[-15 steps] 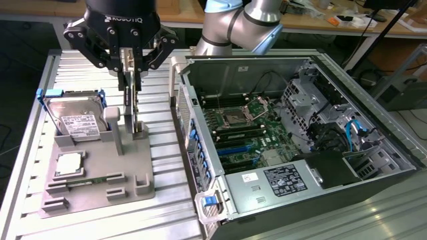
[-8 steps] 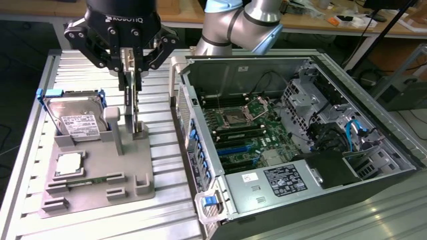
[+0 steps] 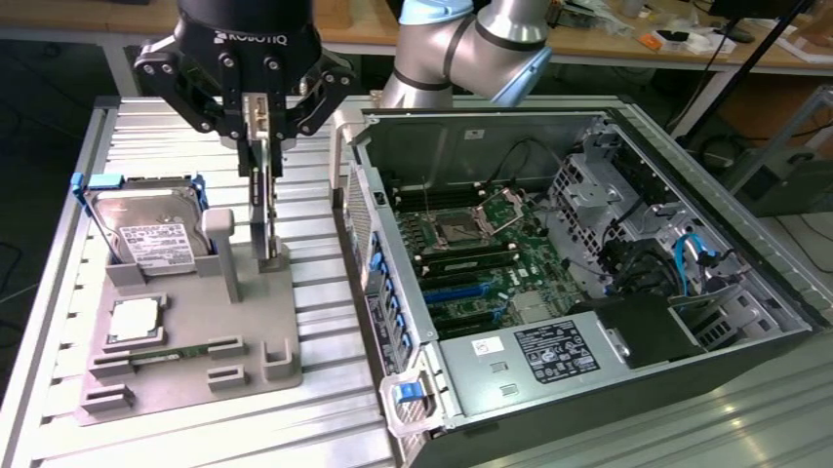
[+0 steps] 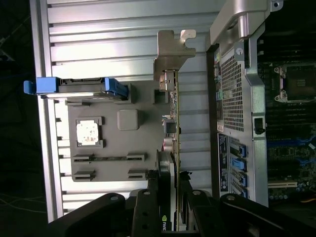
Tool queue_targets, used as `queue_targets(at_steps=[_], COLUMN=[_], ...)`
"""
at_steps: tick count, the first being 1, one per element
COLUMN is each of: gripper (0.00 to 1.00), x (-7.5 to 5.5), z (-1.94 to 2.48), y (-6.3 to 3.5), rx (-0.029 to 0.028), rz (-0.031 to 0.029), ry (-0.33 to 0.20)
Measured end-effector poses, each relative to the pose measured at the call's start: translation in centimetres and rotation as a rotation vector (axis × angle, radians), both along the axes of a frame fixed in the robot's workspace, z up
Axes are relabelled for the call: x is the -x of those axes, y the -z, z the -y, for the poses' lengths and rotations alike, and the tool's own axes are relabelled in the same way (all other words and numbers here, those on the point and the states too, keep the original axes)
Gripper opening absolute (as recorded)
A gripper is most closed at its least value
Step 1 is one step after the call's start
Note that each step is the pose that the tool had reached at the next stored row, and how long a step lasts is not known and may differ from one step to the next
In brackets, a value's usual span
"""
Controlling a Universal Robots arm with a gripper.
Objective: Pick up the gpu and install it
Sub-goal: 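Pick up the gpu and move the gpu toward the slot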
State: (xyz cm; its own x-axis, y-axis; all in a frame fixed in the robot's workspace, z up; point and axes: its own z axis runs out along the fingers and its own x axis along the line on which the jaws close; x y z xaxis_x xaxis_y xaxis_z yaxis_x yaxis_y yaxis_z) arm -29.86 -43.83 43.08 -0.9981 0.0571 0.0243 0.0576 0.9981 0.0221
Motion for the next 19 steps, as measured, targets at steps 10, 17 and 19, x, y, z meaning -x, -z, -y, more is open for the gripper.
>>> queue_targets(at_steps=[10,17,19], gripper=[0.27,0.27,0.27], x=[-0.6,-1.1,-1.3], z=[0.00,0.00,0.00], y=[0.00,0.00,0.00], rx=[0.0000,0.0000,0.0000], rz=[0.0000,0.0000,0.0000], ry=[0.000,0.000,0.000])
